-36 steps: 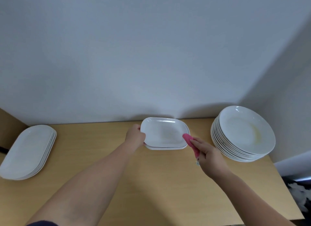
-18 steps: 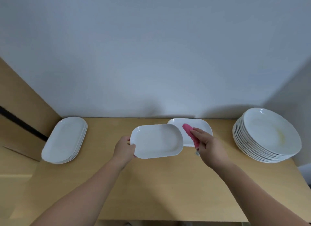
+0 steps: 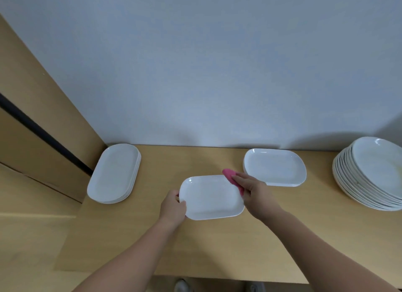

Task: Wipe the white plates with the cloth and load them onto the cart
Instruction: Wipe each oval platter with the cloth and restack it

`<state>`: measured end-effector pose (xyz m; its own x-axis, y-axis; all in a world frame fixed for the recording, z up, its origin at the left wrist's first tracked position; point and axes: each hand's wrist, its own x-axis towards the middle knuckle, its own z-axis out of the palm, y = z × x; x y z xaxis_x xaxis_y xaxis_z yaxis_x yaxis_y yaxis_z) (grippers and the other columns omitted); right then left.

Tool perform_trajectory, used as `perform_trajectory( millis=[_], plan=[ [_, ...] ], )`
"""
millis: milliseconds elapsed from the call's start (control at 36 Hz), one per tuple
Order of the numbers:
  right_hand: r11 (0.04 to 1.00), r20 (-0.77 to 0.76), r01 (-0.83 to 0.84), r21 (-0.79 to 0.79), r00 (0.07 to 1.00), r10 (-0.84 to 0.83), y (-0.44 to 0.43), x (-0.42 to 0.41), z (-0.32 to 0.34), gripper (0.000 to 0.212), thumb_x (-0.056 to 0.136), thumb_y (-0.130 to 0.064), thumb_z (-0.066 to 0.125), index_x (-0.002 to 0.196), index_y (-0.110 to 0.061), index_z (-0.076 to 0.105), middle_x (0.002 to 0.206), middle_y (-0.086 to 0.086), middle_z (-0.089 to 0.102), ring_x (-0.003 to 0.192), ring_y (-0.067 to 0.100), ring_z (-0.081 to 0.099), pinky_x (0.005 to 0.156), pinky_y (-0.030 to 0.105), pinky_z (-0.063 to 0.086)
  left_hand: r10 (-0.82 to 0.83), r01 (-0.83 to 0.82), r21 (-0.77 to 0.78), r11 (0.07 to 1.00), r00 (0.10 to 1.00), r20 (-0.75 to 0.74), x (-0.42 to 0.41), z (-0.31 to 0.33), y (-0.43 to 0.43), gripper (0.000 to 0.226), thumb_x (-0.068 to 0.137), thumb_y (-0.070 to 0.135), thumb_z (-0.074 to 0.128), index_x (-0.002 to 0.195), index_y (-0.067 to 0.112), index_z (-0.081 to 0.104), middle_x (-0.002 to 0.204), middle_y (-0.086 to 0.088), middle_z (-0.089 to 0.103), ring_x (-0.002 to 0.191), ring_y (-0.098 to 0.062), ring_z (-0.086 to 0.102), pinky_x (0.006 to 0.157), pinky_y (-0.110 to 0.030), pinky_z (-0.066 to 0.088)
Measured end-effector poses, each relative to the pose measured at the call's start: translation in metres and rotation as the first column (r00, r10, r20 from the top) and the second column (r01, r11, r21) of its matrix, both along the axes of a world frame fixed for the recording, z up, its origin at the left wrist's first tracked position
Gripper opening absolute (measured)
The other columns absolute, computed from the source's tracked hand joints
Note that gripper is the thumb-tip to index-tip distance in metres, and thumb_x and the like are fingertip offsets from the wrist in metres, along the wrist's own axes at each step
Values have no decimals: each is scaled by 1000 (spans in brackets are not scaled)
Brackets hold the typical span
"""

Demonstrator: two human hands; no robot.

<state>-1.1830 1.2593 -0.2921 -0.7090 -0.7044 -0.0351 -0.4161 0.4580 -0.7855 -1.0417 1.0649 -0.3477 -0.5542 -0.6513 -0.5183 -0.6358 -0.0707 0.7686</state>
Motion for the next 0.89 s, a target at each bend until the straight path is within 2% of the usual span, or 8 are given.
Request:
perform_trajectory(
  millis=[111, 167, 222, 278, 389, 472, 639, 889],
  plan=[
    [999, -72, -18, 48, 997, 21, -9, -1, -13, 59, 88, 15, 42, 131, -22, 59, 129, -40, 38, 118, -21, 37, 96, -4, 22, 16, -16, 16, 1000, 1000, 0, 0, -4, 0, 23, 89, 5, 49, 107, 19, 52, 100, 0, 60, 84, -19, 65, 71, -47, 61],
    [993, -121, -28, 113, 992, 41, -13, -2, -18, 61, 86, 15, 43, 130, -22, 60, 137, -23, 48, 121, -2, 47, 96, 3, 28, 26, -26, 38, 999, 1000, -1, -1, -5, 0, 23, 90, 5, 50, 108, 19, 51, 103, -1, 59, 85, -19, 65, 70, -45, 61],
    [986, -171, -49, 160, 982, 77, -19, -4, -25, 61, 81, 17, 43, 127, -18, 63, 134, 0, 58, 118, 21, 54, 93, 17, 39, 40, -40, 63, 997, 999, -5, -2, -5, 1, 23, 90, 4, 50, 108, 18, 51, 106, -3, 59, 86, -20, 65, 66, -42, 62],
    [964, -166, -86, 251, 977, 131, -25, -4, -33, 58, 82, 13, 42, 130, -15, 60, 136, 5, 54, 121, 28, 51, 94, 28, 42, 57, -56, 83, 995, 998, -8, -3, -6, 2, 24, 89, 3, 50, 107, 18, 51, 108, -7, 59, 90, -24, 65, 62, -39, 61],
    [865, -64, -137, 483, 979, 191, -31, 3, -56, 52, 102, -17, 34, 152, -18, 23, 161, 2, 12, 148, 20, 10, 115, 31, 18, 23, -23, 119, 993, 1000, 0, -6, -3, 6, 20, 88, 1, 47, 97, 17, 56, 105, -11, 64, 93, -27, 66, 67, -43, 62],
    [772, -43, -140, 620, 976, 211, -30, 12, -70, 57, 104, -36, 21, 154, -16, 1, 162, 7, -9, 148, 22, -13, 118, 41, 0, -35, 34, 113, 993, 999, 10, -6, -1, 8, 22, 89, 4, 43, 91, 19, 58, 100, -9, 66, 93, -28, 67, 77, -48, 60],
    [744, -129, -55, 666, 974, 188, -34, 9, -80, 56, 104, -33, 15, 154, -14, -4, 161, 9, -15, 148, 24, -14, 119, 40, -2, -29, 38, 270, 962, 999, -38, -6, 5, 15, 36, 89, -4, 39, 106, 21, 60, 105, -5, 67, 90, -15, 67, 59, -23, 57],
    [763, -124, -81, 641, 970, 207, -59, 19, -85, 60, 101, -23, 24, 153, -10, -5, 161, 13, -13, 148, 31, -12, 119, 40, -6, -3, 18, 288, 958, 999, -52, -3, 6, 17, 37, 92, -5, 43, 118, 16, 59, 110, -9, 67, 99, -23, 67, 66, -29, 60]
  ],
)
